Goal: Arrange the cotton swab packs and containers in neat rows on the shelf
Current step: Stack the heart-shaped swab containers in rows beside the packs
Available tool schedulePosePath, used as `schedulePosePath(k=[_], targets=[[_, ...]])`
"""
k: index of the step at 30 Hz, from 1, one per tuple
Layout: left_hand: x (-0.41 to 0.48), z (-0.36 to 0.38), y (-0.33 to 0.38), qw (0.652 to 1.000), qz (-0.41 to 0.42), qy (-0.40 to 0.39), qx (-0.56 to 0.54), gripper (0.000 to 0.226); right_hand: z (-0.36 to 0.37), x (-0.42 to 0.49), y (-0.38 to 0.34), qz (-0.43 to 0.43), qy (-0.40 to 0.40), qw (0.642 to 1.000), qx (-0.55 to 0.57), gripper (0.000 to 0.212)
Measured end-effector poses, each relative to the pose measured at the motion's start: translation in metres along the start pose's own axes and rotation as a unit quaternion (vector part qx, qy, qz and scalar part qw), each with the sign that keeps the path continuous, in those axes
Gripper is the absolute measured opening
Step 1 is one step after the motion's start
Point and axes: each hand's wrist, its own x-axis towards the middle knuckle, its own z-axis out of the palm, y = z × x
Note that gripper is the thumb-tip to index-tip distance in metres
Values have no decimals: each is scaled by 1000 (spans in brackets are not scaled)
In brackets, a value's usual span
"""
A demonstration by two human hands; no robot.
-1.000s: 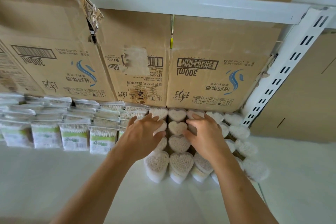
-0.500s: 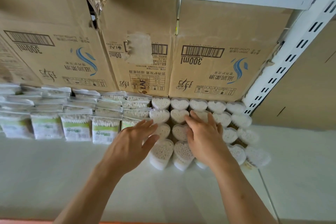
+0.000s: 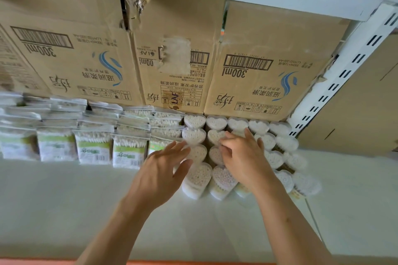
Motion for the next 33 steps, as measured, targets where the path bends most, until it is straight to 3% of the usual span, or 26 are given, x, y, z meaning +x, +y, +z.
schedulePosePath(k=[5, 11, 14, 20, 23, 28, 31, 33], targets=[[-2, -3, 2, 1000, -5, 18, 7, 32, 0, 23, -10, 3, 105, 994, -13, 26], [-3, -6, 7, 999, -8, 40, 5, 24, -4, 40, -15, 44, 100, 993, 44, 20], [-3, -6, 11, 998, -28, 58, 10, 28, -11, 42, -12, 46, 84, 991, 92, 27], [6, -9, 21, 993, -64, 94, -10, 26, -45, 38, 1, 30, 127, 961, 244, 19], [16, -10, 27, 992, -68, 105, -14, 24, -58, 32, 7, 29, 163, 930, 328, 6], [39, -10, 53, 987, -118, 84, -69, 31, -58, 27, 20, 86, 144, 838, 519, 28], [55, -7, 67, 961, -160, 46, -222, 31, -53, 23, 23, 103, 53, 781, 614, 25], [63, -3, 71, 917, -193, 75, -342, 34, -48, 21, 26, 93, 9, 774, 627, 18]])
